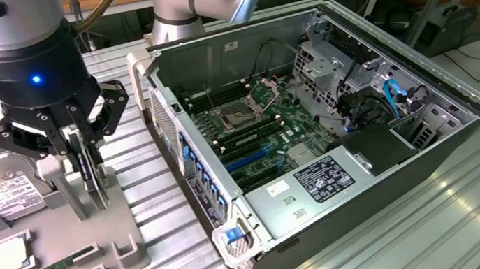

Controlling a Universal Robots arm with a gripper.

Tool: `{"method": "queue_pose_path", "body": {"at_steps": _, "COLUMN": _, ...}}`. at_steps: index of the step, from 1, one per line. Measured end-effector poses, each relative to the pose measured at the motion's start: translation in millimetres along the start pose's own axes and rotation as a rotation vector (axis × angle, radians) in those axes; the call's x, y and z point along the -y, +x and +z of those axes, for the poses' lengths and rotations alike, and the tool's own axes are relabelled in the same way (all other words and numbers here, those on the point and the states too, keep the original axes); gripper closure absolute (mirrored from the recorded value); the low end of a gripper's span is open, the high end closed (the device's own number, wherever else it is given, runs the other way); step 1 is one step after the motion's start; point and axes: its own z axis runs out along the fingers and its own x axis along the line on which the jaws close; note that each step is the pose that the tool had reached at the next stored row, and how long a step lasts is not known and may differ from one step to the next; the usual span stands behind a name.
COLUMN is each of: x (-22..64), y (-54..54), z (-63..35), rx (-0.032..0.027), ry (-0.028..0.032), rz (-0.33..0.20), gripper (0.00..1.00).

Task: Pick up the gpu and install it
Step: 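Pick up the gpu and move the gpu toward the slot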

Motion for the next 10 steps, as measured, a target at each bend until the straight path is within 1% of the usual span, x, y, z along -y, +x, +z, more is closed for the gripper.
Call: {"method": "queue_pose_path", "body": {"at_steps": 10, "x": -0.3, "y": -0.2, "z": -21.3, "rx": -0.0001, "ry": 0.0001, "rz": 0.000, "gripper": 0.73}}
